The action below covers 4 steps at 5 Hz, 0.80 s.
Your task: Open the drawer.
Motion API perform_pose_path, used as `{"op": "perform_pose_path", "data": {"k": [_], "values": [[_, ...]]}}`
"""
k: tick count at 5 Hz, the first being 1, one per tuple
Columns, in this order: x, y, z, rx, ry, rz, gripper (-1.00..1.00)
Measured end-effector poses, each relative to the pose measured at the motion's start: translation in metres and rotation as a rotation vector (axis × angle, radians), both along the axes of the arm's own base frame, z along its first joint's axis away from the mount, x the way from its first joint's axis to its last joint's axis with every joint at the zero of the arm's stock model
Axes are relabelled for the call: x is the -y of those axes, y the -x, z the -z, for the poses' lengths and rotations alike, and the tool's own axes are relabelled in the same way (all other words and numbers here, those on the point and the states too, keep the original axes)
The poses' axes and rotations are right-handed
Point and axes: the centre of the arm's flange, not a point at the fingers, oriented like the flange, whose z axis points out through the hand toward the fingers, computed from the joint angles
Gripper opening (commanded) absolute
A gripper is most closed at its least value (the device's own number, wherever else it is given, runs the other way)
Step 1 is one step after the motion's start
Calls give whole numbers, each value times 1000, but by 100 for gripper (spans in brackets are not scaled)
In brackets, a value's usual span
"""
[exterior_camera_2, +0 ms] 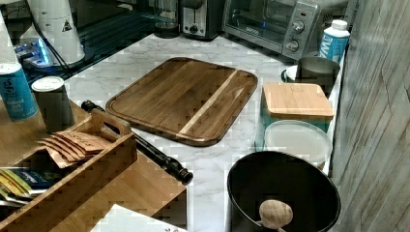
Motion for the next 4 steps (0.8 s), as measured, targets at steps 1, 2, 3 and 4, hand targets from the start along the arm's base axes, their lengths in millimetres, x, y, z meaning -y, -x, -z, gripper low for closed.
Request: {"op": "perform_pose_path", "data": {"k": [1, 2, 3, 4], "values": [[0, 0, 3, 2, -1, 0, 100], [0, 2, 8, -9, -2, -3, 100], [3, -3, 19, 59, 22, -11, 100], [10, -3, 35, 106, 63, -90, 100]]}}
